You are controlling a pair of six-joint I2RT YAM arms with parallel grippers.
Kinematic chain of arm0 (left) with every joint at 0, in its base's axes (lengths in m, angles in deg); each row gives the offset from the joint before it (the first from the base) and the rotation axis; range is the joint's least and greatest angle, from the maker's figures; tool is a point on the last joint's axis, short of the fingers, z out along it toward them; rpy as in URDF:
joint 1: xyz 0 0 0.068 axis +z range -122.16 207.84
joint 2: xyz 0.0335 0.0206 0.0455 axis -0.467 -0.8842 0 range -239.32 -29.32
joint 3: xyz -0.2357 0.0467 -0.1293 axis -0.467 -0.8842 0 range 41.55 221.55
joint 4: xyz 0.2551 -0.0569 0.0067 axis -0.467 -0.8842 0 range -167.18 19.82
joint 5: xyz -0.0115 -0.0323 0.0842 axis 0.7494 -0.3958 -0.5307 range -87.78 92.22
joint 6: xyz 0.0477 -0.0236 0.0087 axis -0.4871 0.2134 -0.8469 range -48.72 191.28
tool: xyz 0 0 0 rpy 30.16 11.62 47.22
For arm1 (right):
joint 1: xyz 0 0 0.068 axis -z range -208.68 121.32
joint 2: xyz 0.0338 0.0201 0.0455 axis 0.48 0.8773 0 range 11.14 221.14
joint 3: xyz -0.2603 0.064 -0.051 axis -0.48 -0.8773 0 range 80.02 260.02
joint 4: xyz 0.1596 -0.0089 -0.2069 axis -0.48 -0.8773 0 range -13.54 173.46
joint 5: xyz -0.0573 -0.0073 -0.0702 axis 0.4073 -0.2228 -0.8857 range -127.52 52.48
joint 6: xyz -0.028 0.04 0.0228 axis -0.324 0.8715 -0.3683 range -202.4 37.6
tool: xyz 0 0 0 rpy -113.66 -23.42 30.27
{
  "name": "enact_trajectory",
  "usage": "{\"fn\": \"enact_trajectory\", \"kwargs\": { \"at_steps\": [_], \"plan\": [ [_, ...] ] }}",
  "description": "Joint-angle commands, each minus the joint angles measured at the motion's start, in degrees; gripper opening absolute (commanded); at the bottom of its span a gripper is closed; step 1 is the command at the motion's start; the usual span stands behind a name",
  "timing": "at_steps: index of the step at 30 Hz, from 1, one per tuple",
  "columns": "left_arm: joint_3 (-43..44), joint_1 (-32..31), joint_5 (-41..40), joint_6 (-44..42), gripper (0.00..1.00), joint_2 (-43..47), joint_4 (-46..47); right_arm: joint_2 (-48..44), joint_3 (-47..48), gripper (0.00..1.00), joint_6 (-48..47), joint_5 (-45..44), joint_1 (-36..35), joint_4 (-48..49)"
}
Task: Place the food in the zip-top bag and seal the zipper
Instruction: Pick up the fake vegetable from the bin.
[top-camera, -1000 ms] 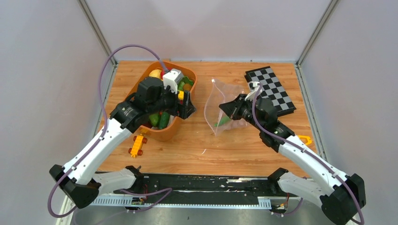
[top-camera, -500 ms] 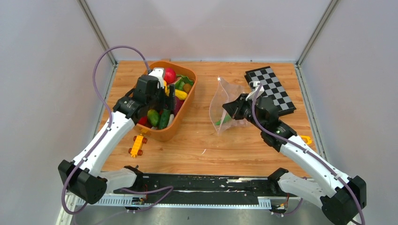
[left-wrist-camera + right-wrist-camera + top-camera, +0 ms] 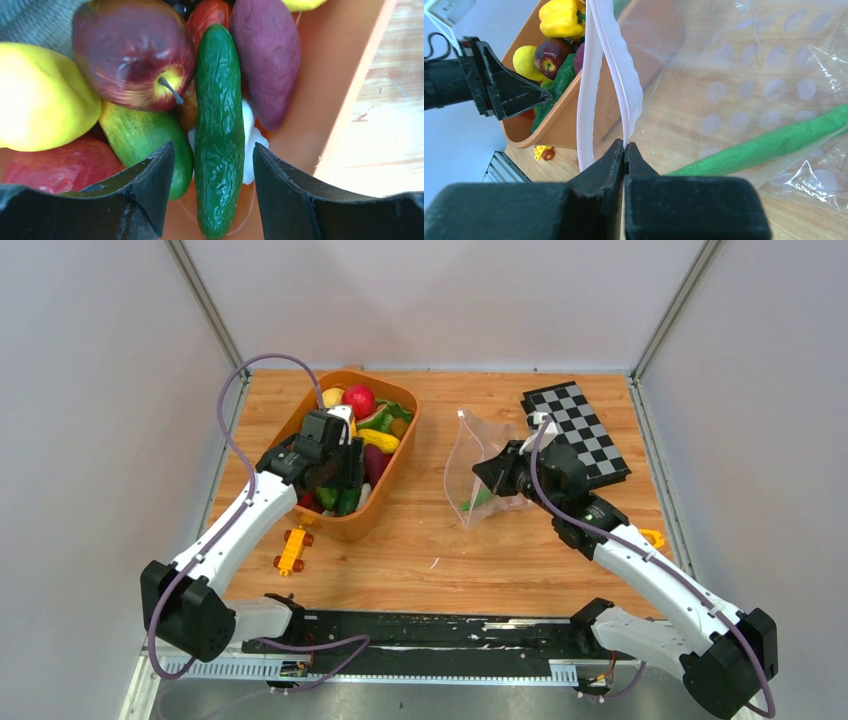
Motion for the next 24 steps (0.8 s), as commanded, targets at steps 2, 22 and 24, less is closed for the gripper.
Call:
{"fn": "enact_trajectory", "kwargs": {
  "at_steps": [2,22,24],
  "plan": [
    [-1.8,0.2,2.4,0.0,0.63,0.6,-0.1,0.0,3.0,0.0,-1.4,0.4,-0.2,0.9],
    [-0.4,0.3,8.8,-3.6,0.21,2.5,-3.6,0.7,3.5,0.0,-1.0,1.1,-0.2,0.6],
    [-0.2,0.3,9.4,-3.5,0.15,4.0,-2.6,0.8,3.5,0.0,-1.0,1.1,-0.2,0.6]
  ]
}}
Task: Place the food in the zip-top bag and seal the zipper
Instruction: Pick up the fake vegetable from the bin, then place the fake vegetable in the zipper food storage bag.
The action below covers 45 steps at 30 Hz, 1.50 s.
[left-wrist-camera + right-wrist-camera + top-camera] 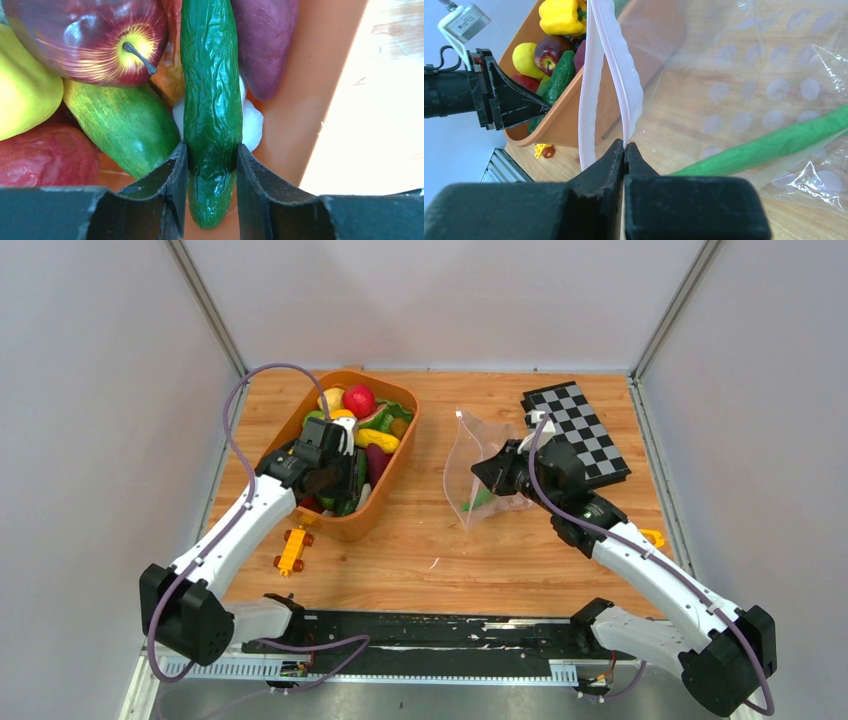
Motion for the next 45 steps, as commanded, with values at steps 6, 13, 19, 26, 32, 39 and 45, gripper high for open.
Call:
{"fn": "enact_trajectory", "kwargs": {
  "at_steps": [6,13,19,26,32,39,45],
  "plan": [
    [2.9,0.2,2.6,-1.2,0.09,8.7,2.4,0.0,2.7,0.0,-0.5,0.6,-0.2,1.0],
    [2.9,0.2,1.8,-0.3,0.07,13.4,5.4,0.2,2.9,0.0,-0.4,0.8,-0.2,0.9],
    [3.7,0.2,13.1,-0.5,0.06,14.7,9.4,0.8,3.2,0.0,-0.4,1.8,-0.2,1.0],
    [5.7,0.1,30.8,-1.9,0.06,11.0,9.7,1.7,3.6,0.0,-0.5,3.1,-0.2,1.3],
    [6.1,-3.4,39.3,-2.7,0.07,9.1,10.2,3.1,4.3,0.0,-0.7,4.1,-0.5,1.2],
    [7.3,-9.4,40.9,-2.0,0.07,4.5,10.7,4.3,4.8,0.0,-1.0,4.5,-1.0,1.3],
    [9.8,-11.4,36.4,-2.0,0.04,-1.2,7.1,3.8,5.2,0.0,-2.6,5.3,-1.5,1.2]
  ]
}}
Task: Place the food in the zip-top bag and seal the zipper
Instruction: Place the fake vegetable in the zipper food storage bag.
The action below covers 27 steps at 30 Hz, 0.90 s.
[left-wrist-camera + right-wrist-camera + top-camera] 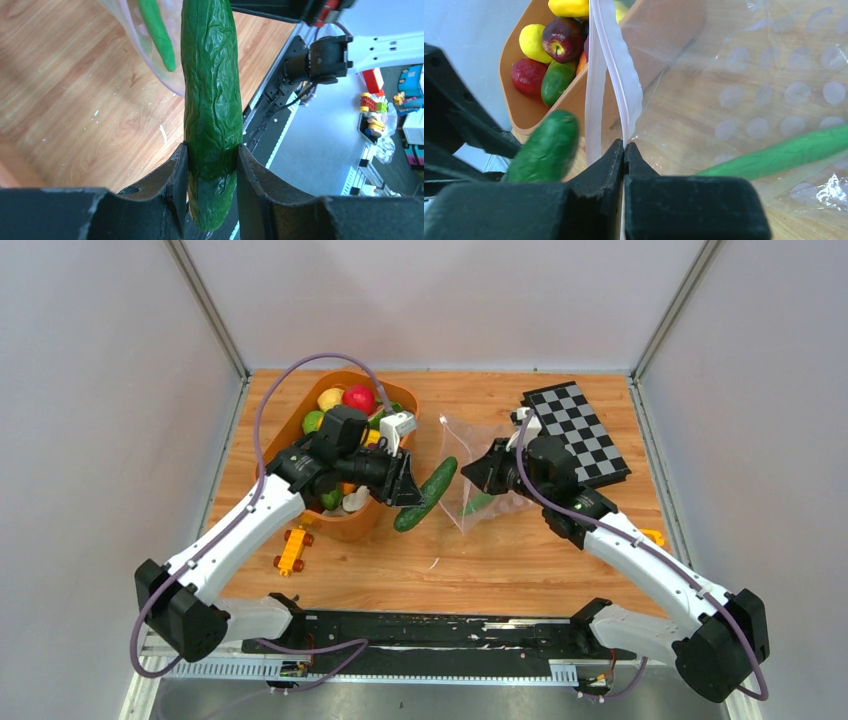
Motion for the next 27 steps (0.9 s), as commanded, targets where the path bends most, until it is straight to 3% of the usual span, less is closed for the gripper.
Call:
{"fn": "enact_trajectory", "kwargs": {
  "at_steps": [1,9,20,27],
  "plan": [
    [3.2,-1.1,-2.2,0.1,0.02,-3.7,-0.9,-0.8,2.9,0.0,-2.9,1.6,-0.8,1.2],
    [4.1,-2.0,-6.0,5.0,0.0,-6.9,1.4,-1.4,3.8,0.0,-7.9,1.2,-3.7,0.8],
    [5.0,-2.0,-10.7,5.5,0.0,-8.1,-0.4,-0.5,4.8,0.0,-13.7,2.4,-8.2,0.4],
    [4.2,-2.0,-13.9,8.5,0.0,-7.7,3.3,-0.2,3.0,0.0,-10.9,7.1,-8.6,5.2]
  ]
}}
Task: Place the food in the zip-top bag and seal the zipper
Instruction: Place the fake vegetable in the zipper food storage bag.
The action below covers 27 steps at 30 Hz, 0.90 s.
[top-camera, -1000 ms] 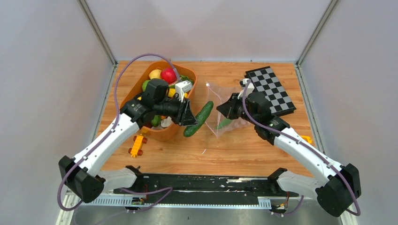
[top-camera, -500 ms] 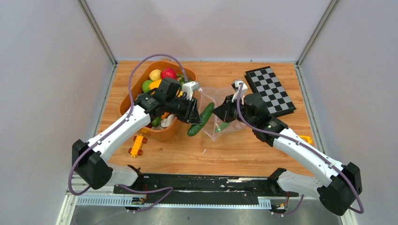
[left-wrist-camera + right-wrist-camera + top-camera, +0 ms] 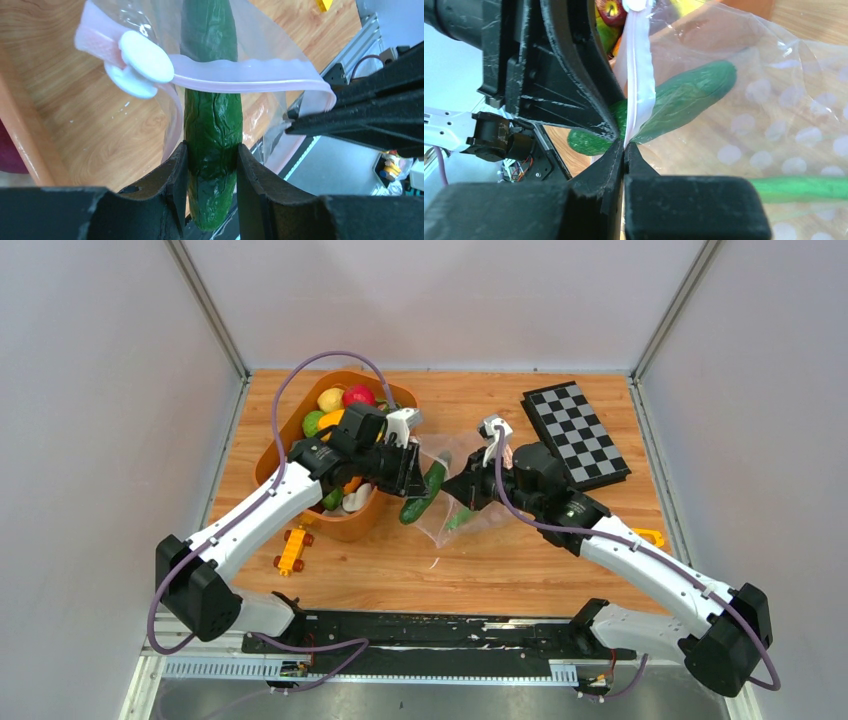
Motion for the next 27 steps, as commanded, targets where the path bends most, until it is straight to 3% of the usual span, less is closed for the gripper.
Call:
{"fn": "enact_trajectory", "kwargs": {
  "at_steps": [1,8,18,27],
  "plan": [
    [0.5,-0.3,-2.2,3.3,0.0,0.6,5.9,0.0,0.8,0.0,1.9,3.8,-0.4,6.3],
    [-0.5,-1.3,-5.2,2.7,0.0,0.9,7.0,-0.2,-0.4,0.0,5.4,3.9,-0.4,10.3],
    [-1.5,-3.2,-4.6,-1.4,0.05,1.9,7.7,-0.9,-1.8,0.0,10.3,-3.3,-0.3,10.0],
    [2.7,-3.4,-3.4,-7.0,0.26,-1.1,0.2,-1.6,-1.6,0.0,8.8,-5.3,-0.3,8.4]
  ]
}}
